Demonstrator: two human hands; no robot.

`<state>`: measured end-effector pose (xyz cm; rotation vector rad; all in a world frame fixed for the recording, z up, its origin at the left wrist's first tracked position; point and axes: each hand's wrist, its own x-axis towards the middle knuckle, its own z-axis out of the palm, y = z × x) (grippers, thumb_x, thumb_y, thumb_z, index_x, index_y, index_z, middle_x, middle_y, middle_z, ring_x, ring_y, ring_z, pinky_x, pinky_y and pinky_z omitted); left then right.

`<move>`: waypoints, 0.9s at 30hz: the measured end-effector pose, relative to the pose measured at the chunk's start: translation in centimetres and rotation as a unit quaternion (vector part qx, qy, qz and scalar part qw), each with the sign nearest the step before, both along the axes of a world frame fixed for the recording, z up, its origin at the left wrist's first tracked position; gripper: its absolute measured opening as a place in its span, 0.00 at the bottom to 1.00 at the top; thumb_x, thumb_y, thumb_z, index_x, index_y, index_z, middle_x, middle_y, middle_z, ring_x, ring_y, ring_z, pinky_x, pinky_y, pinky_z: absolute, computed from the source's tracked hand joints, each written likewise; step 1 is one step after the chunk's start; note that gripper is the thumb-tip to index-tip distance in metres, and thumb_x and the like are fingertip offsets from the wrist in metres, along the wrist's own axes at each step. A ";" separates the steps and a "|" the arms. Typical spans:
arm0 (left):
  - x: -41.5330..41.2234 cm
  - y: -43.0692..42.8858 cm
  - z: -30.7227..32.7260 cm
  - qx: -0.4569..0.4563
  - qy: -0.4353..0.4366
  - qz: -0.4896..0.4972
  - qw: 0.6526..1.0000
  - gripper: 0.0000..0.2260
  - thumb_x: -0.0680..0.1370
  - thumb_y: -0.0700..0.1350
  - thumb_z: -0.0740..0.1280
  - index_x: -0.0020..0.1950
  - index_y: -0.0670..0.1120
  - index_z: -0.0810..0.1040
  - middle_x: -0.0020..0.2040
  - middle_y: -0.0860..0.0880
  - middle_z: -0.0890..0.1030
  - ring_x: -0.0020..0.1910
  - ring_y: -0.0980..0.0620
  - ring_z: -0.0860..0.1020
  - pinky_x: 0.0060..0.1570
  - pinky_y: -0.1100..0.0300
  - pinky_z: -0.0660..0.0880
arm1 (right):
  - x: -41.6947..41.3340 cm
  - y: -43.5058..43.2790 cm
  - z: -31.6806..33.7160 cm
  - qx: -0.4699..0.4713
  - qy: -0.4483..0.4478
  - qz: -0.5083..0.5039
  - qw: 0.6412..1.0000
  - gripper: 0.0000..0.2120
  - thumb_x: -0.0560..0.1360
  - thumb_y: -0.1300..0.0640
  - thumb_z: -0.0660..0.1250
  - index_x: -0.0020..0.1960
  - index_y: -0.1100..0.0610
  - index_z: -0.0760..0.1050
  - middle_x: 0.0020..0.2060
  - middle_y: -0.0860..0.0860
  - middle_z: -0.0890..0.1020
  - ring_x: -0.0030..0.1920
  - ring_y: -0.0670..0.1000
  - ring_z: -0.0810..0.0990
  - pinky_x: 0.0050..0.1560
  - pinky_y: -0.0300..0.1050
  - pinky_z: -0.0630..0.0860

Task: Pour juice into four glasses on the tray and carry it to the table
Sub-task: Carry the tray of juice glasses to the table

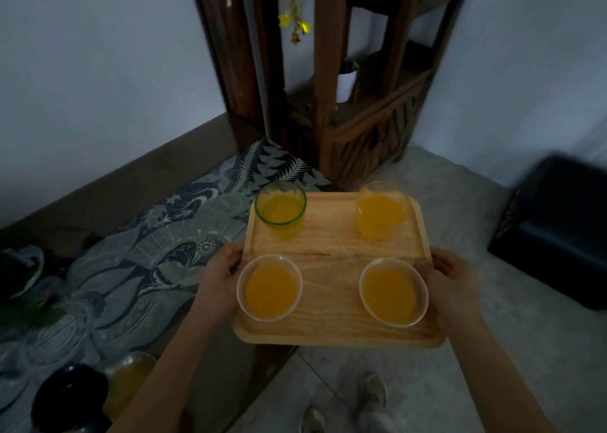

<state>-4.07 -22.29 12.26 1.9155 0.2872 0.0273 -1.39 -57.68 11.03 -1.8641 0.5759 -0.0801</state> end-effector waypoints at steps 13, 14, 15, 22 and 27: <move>1.1 -7.6 -0.5 0.003 0.002 -0.127 0.992 0.15 0.76 0.35 0.74 0.52 0.55 0.78 0.47 0.58 0.85 0.47 0.63 0.83 0.43 0.65 0.80 | -9.2 -7.2 0.9 -0.006 0.001 -0.124 0.992 0.14 0.79 0.58 0.68 0.64 0.52 0.80 0.51 0.47 0.85 0.49 0.50 0.85 0.51 0.58 0.83; 1.1 -8.4 -0.5 0.000 0.002 -0.138 0.990 0.15 0.77 0.35 0.73 0.52 0.55 0.78 0.47 0.58 0.86 0.48 0.62 0.84 0.43 0.64 0.80 | -10.0 -7.9 0.9 -0.007 -0.002 -0.137 0.991 0.14 0.79 0.58 0.68 0.64 0.51 0.80 0.50 0.45 0.85 0.48 0.48 0.85 0.49 0.56 0.83; 1.0 -9.4 -0.5 -0.001 0.001 -0.150 0.989 0.14 0.78 0.35 0.72 0.53 0.54 0.78 0.48 0.58 0.86 0.48 0.60 0.84 0.43 0.64 0.81 | -10.9 -8.7 1.0 -0.006 -0.008 -0.152 0.988 0.13 0.79 0.58 0.68 0.63 0.50 0.80 0.49 0.43 0.85 0.47 0.46 0.85 0.46 0.52 0.83; -0.2 -16.8 -0.1 -0.025 0.003 -0.220 0.975 0.13 0.77 0.36 0.73 0.54 0.53 0.80 0.49 0.56 0.87 0.48 0.59 0.85 0.41 0.64 0.80 | -17.2 -14.4 1.0 0.004 -0.009 -0.231 0.973 0.13 0.78 0.59 0.68 0.63 0.52 0.80 0.50 0.46 0.85 0.47 0.48 0.85 0.49 0.56 0.83; -2.3 -23.1 0.1 -0.022 0.017 -0.274 0.961 0.10 0.80 0.37 0.71 0.58 0.48 0.79 0.54 0.49 0.86 0.53 0.50 0.84 0.53 0.46 0.81 | -22.8 -18.8 1.7 0.010 -0.009 -0.291 0.957 0.15 0.78 0.60 0.69 0.65 0.54 0.79 0.53 0.50 0.84 0.50 0.52 0.84 0.52 0.60 0.83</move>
